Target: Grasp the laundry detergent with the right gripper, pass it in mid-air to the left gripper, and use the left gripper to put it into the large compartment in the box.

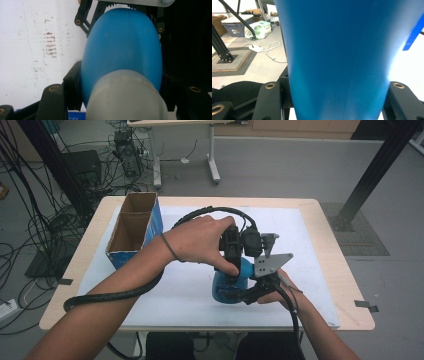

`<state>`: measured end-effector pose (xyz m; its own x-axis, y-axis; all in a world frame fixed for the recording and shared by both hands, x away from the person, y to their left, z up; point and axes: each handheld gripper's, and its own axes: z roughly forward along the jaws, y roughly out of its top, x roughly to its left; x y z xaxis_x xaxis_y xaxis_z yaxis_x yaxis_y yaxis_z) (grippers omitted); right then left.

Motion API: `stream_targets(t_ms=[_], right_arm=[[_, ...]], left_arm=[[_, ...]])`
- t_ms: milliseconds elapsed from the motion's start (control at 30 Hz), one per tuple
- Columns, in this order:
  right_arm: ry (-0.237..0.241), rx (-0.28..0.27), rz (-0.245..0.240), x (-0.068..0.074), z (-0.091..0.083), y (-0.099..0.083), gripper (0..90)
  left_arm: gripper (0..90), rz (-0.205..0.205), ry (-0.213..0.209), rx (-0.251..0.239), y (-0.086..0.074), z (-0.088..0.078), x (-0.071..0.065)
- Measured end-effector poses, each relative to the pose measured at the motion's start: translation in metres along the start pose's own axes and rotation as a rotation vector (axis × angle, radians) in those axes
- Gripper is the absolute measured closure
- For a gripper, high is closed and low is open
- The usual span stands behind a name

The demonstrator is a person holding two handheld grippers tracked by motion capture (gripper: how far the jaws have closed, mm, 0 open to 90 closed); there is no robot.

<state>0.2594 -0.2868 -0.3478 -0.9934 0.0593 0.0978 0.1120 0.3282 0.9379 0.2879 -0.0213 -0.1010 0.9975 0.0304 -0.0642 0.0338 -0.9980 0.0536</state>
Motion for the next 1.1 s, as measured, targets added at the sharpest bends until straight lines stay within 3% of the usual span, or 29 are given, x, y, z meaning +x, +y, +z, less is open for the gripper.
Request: stream_targets(t_ms=[1100], right_arm=[[-0.005, -0.003, 0.003, 0.0011, -0.0006, 0.0003, 42.3]], left_arm=[[37.3, 0.004, 0.002, 0.0, 0.0013, -0.0012, -0.0001]])
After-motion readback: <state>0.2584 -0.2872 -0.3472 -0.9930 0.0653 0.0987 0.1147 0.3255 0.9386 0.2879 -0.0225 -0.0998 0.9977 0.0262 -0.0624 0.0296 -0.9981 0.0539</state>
